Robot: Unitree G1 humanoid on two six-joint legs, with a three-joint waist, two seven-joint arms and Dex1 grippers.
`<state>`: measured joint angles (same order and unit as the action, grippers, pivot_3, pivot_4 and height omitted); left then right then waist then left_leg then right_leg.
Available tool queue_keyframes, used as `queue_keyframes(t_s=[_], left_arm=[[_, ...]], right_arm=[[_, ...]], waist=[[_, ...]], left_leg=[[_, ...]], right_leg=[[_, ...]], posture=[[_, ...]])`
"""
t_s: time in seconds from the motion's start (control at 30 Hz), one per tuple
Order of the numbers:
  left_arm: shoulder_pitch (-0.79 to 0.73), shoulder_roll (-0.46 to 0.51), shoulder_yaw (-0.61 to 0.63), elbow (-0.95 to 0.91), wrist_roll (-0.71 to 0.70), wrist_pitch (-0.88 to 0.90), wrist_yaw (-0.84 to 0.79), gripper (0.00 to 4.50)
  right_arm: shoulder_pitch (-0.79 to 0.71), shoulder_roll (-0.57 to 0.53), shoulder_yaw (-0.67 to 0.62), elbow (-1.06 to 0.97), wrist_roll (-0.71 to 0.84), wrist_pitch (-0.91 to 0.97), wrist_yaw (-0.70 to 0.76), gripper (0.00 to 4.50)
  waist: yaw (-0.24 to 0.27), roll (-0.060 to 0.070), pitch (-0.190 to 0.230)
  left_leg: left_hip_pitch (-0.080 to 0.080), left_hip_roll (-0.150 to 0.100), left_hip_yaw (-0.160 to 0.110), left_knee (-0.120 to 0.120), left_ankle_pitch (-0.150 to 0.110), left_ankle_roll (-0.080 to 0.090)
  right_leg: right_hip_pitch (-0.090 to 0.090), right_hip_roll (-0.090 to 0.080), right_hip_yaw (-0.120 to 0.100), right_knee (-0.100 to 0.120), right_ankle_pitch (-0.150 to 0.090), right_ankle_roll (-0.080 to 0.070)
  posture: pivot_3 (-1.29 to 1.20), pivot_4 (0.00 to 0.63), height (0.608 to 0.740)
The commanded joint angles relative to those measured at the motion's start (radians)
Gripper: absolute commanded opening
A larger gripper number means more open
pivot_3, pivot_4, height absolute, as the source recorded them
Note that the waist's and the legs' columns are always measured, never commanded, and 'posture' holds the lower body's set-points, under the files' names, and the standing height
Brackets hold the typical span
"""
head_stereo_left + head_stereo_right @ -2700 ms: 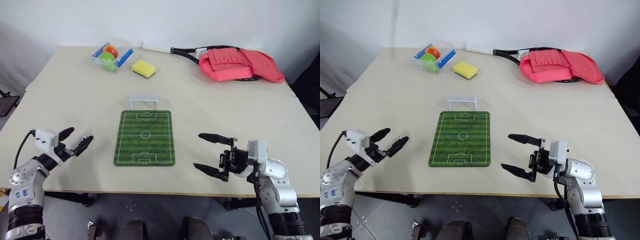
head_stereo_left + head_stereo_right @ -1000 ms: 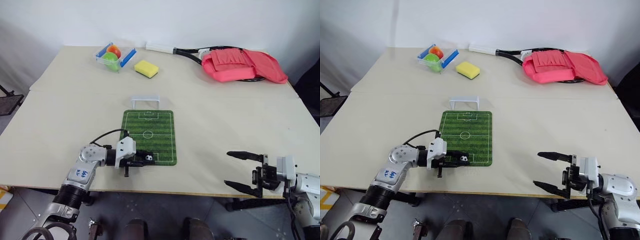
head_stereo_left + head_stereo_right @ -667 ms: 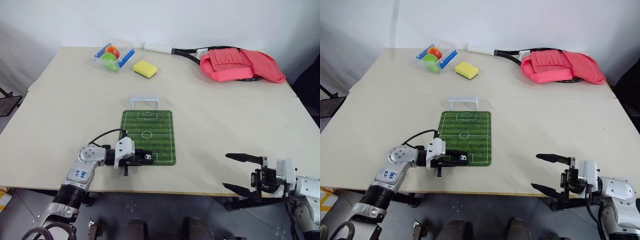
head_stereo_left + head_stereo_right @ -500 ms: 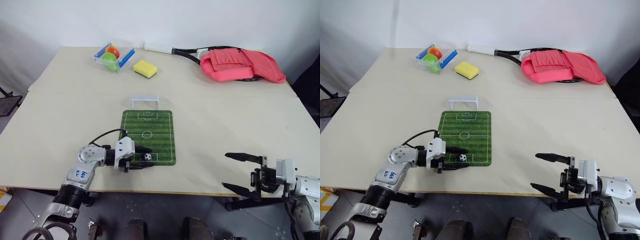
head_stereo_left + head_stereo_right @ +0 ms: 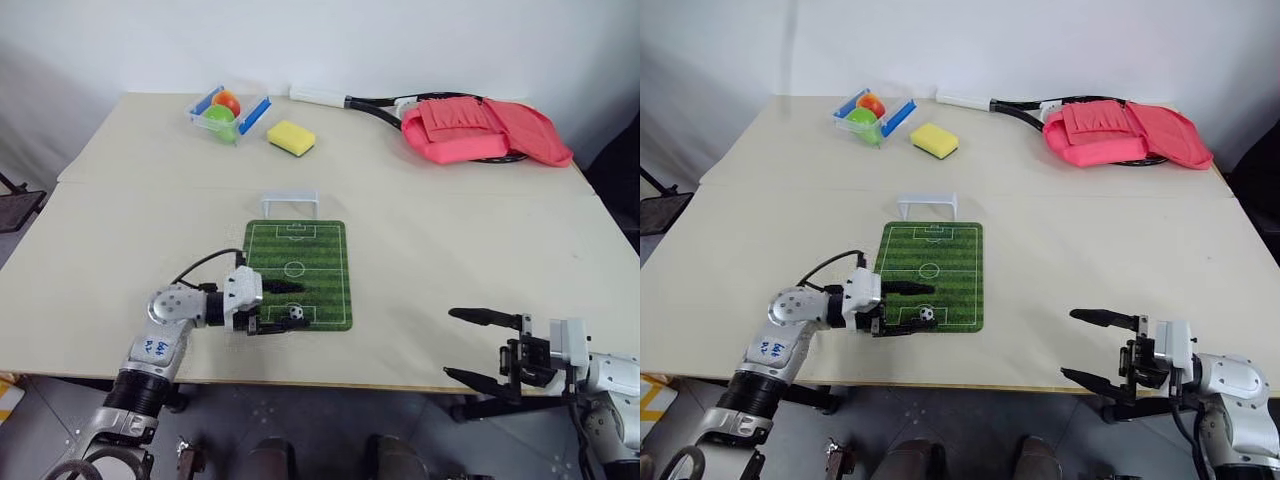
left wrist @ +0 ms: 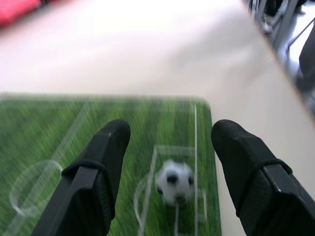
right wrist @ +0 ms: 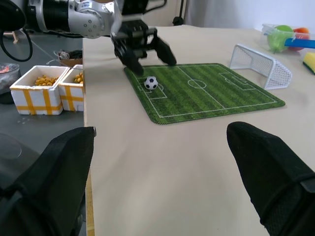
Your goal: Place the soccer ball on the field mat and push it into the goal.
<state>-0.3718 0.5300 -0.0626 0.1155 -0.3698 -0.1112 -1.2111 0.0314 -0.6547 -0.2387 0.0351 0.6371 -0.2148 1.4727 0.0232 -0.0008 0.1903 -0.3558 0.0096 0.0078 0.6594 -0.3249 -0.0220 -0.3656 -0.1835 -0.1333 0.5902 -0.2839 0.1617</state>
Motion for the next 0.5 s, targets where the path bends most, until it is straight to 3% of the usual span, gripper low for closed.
queue_keyframes(t_s=[0.03, 0.13, 0.23, 0.4, 0.5], left_arm=[[0.058, 0.067, 0.094, -0.152, -0.103, 0.065, -0.007, 3.1], [0.135, 0.142, 0.185, -0.227, -0.157, 0.119, 0.001, 3.1], [0.241, 0.19, 0.278, -0.241, -0.191, 0.102, -0.028, 2.58], [0.436, 0.216, 0.305, -0.316, -0.215, 0.145, -0.067, 1.08], [0.479, 0.174, 0.263, -0.331, -0.186, 0.121, -0.047, 0.18]], right_arm=[[-0.015, 0.004, -0.001, 0.003, 0.01, 0.005, 0.013, 4.5], [-0.041, 0.006, -0.011, 0.023, 0.012, -0.003, 0.009, 4.5], [-0.057, 0.016, -0.025, 0.029, 0.012, -0.029, 0.0, 4.5], [-0.072, 0.01, -0.045, 0.029, 0.035, 0.0, -0.016, 4.5], [-0.074, 0.003, -0.036, 0.025, 0.035, -0.007, 0.014, 4.5]], waist=[[-0.003, 0.0, 0.0], [-0.005, 0.001, 0.0], [-0.007, 0.001, 0.001], [0.001, 0.002, 0.001], [0.007, 0.002, 0.001]], left_leg=[[0.0, 0.001, 0.0, 0.0, 0.0, 0.0], [0.0, 0.002, 0.001, 0.0, 0.0, -0.001], [0.0, 0.003, 0.002, 0.0, -0.001, -0.001], [0.0, 0.003, 0.003, 0.0, -0.003, 0.0], [-0.002, 0.003, 0.003, 0.002, -0.004, 0.0]], right_leg=[[0.0, 0.001, 0.0, 0.0, 0.0, 0.0], [-0.001, 0.002, 0.001, 0.0, 0.0, -0.001], [-0.001, 0.002, 0.003, 0.0, 0.001, -0.001], [-0.002, 0.002, 0.003, 0.0, 0.001, -0.001], [-0.003, 0.003, 0.003, 0.0, 0.0, -0.001]], posture=[[0.0, 0.15, 0.74], [0.0, 0.15, 0.74], [0.0, 0.15, 0.74], [0.0, 0.15, 0.74], [0.0, 0.15, 0.74]])
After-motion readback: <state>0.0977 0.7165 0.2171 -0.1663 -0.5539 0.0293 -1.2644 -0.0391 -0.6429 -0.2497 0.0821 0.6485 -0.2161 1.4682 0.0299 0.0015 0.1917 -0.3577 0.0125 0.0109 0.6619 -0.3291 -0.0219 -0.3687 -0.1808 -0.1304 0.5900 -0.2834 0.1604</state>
